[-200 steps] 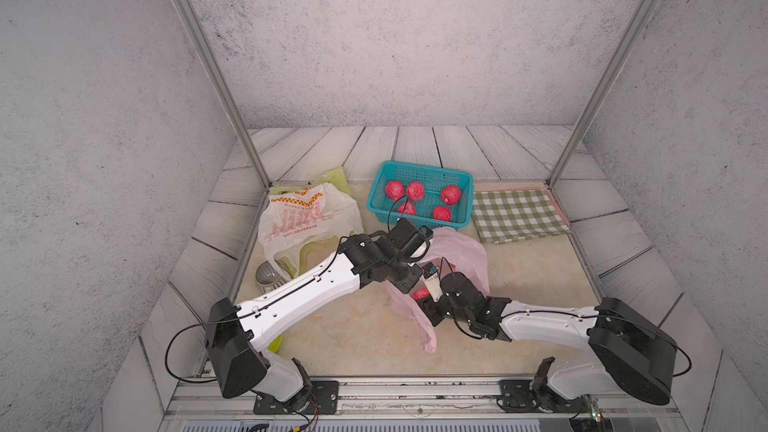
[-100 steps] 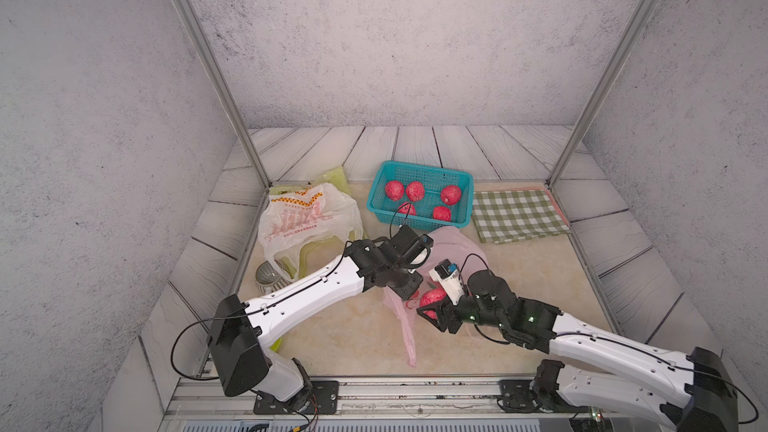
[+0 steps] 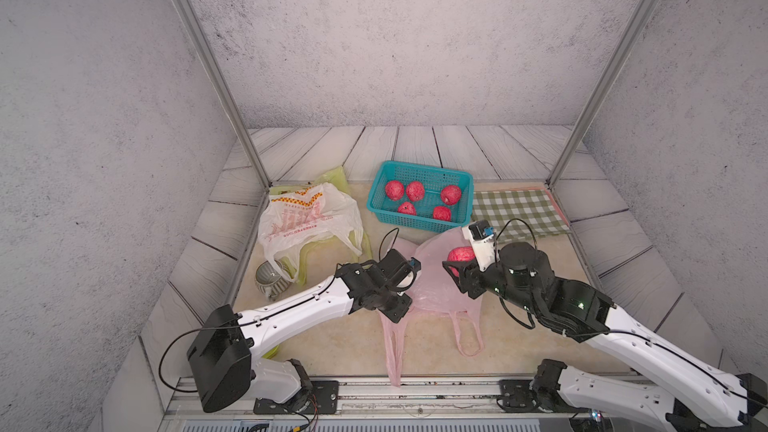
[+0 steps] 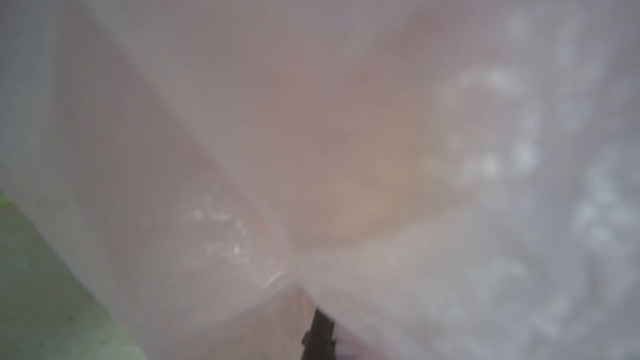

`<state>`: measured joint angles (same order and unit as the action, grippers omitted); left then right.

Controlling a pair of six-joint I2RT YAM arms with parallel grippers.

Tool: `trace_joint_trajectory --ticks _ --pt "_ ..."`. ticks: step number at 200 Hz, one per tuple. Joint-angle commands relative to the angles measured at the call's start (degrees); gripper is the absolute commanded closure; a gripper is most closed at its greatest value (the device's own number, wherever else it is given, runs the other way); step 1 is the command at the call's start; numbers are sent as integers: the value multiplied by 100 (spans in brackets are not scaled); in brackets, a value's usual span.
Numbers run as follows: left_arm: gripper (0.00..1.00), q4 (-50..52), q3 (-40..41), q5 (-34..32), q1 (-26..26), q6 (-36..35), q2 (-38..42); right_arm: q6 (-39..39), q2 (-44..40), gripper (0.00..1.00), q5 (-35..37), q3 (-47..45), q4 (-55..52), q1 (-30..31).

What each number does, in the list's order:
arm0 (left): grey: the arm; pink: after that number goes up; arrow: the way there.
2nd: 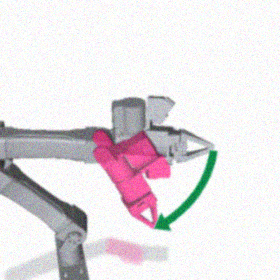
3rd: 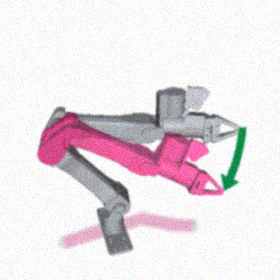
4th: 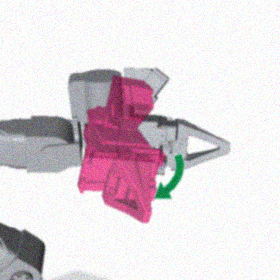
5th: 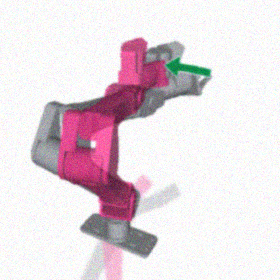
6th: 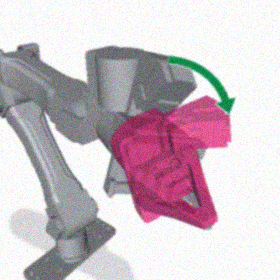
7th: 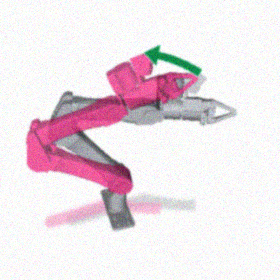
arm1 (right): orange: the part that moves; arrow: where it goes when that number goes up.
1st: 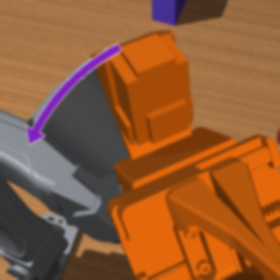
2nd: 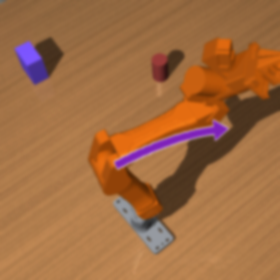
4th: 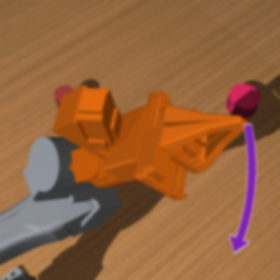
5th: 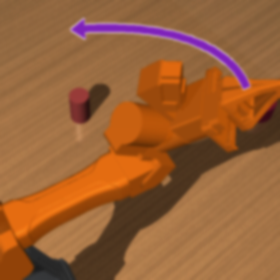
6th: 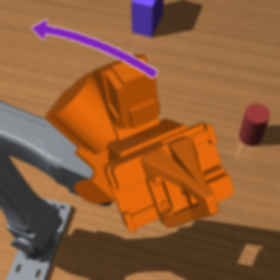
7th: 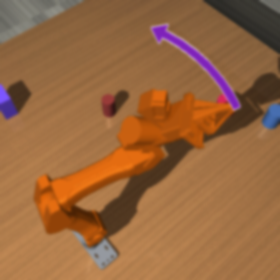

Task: Untie the knot of a plastic bag & take out the apple
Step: Pick up the apple from the plastic bag, then place the apple in the basket.

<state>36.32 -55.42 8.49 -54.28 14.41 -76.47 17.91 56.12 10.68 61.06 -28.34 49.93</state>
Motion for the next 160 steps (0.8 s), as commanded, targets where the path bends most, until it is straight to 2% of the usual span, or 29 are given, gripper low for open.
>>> trace_joint_trajectory --ticks 1,28,43,54,68,88,108,160 --pt "100 -379 331 268 -43 255 263 34 803 63 -446 291 250 -884" --pt "99 -476 665 369 -53 318 425 83 2387 59 -1170 1181 702 -1781" --pt "94 -454 749 496 -65 349 533 54 3399 59 -1453 2003 716 -2050" --pt "84 -435 769 547 -109 383 672 17 4089 58 -1547 2555 806 -2178" --pt "62 -407 757 570 -122 486 883 -40 4888 57 -1551 3264 869 -2321" --pt "45 -354 675 463 -124 615 1181 -56 6033 56 -1628 4415 685 -2531" --pt "21 -406 594 435 -89 658 1448 -64 7033 55 -1686 5420 532 -2705" --pt "20 113 -199 578 201 154 1323 -184 8801 48 -1990 7165 475 -2995"
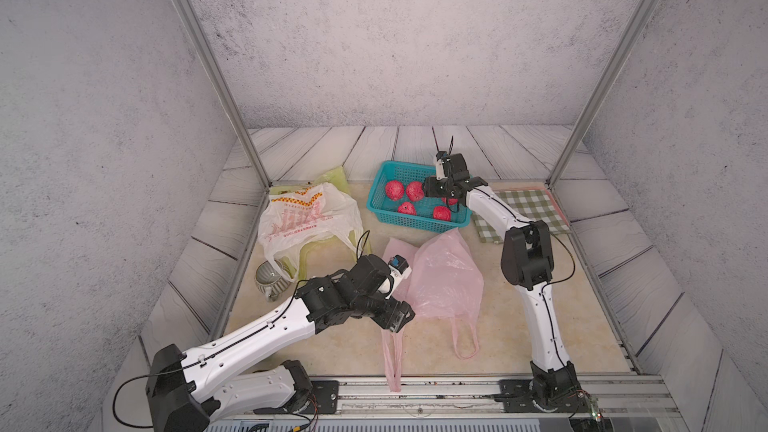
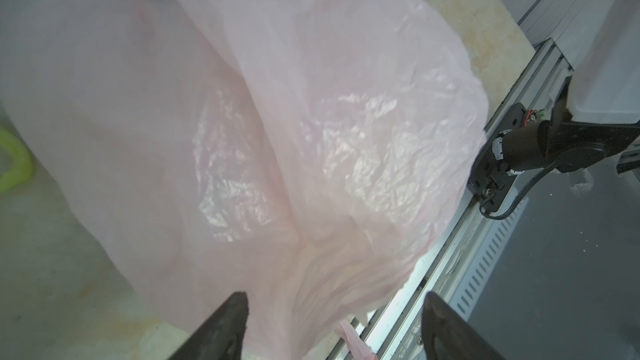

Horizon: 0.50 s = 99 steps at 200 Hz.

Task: Untie the knot of a plastic bag & take out the apple
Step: Place the apple in the basket.

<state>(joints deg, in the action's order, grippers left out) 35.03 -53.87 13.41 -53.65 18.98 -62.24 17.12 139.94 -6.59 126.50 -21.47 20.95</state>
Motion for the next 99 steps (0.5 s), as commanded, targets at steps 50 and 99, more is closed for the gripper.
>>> trace_joint_trajectory --ticks 50,99 --pt "21 101 -471 261 434 -508 -515 -190 847 30 -361 1103 -224 -170" --pt "21 38 -413 213 478 -428 -525 -285 104 8 -424 487 -34 -164"
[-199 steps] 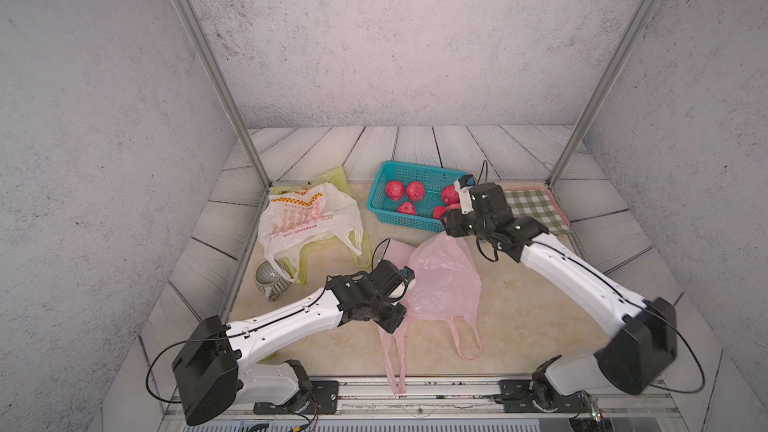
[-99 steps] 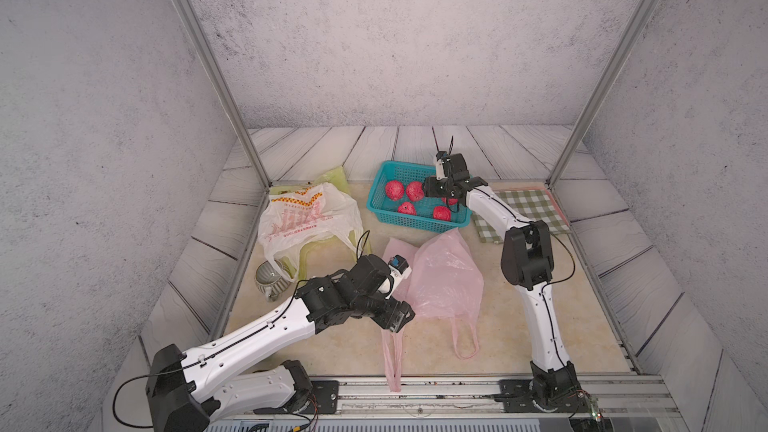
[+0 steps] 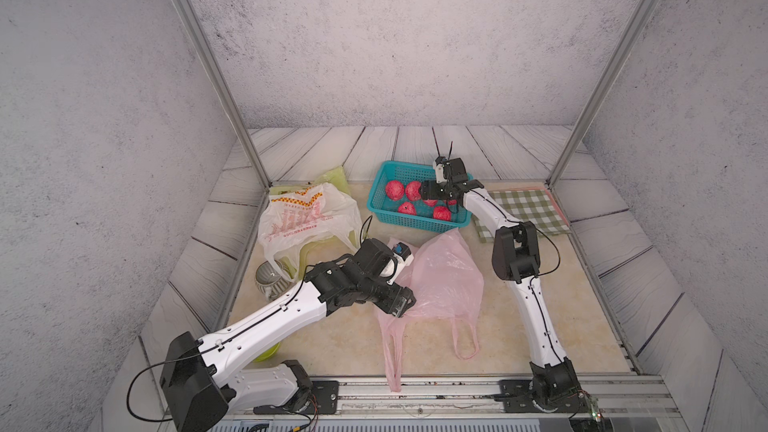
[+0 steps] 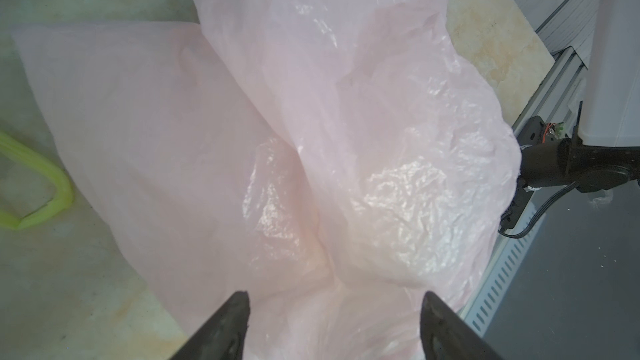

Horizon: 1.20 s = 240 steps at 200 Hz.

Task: Untie the knot of a plastic bag & take out the apple
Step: Place the apple in the basket, then adjust the plastic bag at the center of the board.

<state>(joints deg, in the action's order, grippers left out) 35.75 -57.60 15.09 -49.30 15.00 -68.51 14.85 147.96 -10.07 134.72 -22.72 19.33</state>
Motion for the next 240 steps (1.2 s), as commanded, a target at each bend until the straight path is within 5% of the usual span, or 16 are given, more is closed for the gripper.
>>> trace_joint_trajectory --ticks 1,70,104,114,124,147,170,240 --pt "21 -42 -36 45 43 -27 106 -55 -734 7 -71 -368 100 -5" --pt "22 -313 -100 72 76 361 597 557 -4225 14 -410 -4036 704 51" --pt "23 -1490 102 730 436 1053 347 1409 -6011 44 -2222 -6350 1884 331" --pt "23 -1984 211 874 521 1313 239 1403 -6361 64 -2375 -6710 1774 615" --pt "23 -2429 309 929 570 1561 107 1276 -6615 73 -2283 -6976 1599 1034" --pt "25 -2923 364 934 606 1730 -365 1009 -6745 81 -1743 -7314 1319 1757" --pt "26 -3032 388 858 628 1785 -805 1228 -6630 91 -1315 -7713 1652 1816" --pt "29 -3998 1096 1045 1093 2211 -2309 1367 -5558 93 -204 -8724 2232 1768"
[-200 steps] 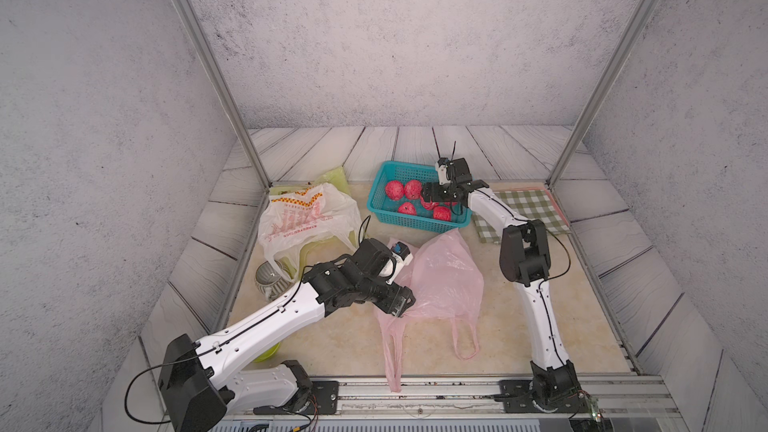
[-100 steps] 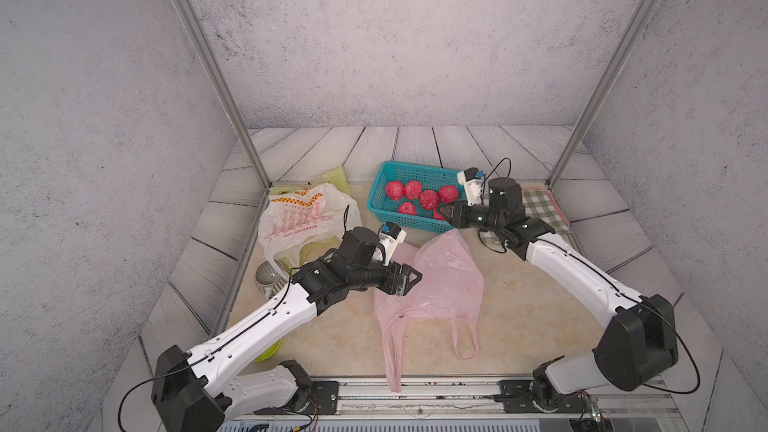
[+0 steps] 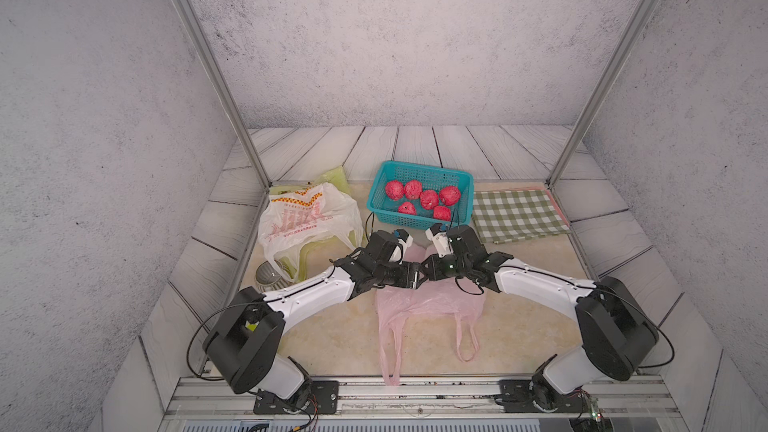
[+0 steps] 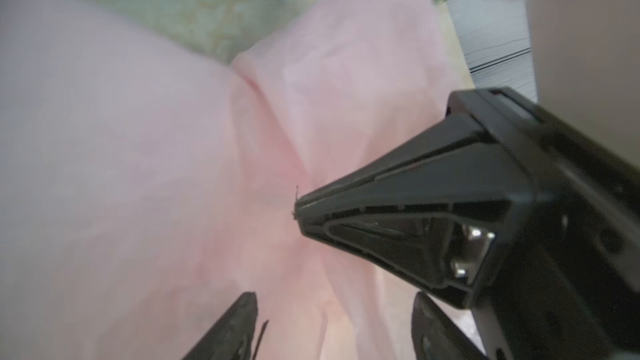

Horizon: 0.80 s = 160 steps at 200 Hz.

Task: Untie the knot of a plastic bag & take out the apple
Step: Adjust the plastic bag at the center of the board.

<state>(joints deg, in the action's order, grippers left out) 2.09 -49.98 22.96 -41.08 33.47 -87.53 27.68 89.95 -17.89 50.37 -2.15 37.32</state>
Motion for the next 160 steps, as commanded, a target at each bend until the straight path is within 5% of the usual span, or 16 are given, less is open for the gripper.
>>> trace_joint_trajectory --ticks 1,82,160 --pt "29 -658 354 278 282 389 -420 86 247 93 595 -303 173 -36" --pt "30 -1180 904 506 895 949 -1090 44 143 87 1067 -1062 -116 -335" --pt "29 -1291 1282 523 1242 900 -941 468 -655 82 2668 -1223 -1495 -968"
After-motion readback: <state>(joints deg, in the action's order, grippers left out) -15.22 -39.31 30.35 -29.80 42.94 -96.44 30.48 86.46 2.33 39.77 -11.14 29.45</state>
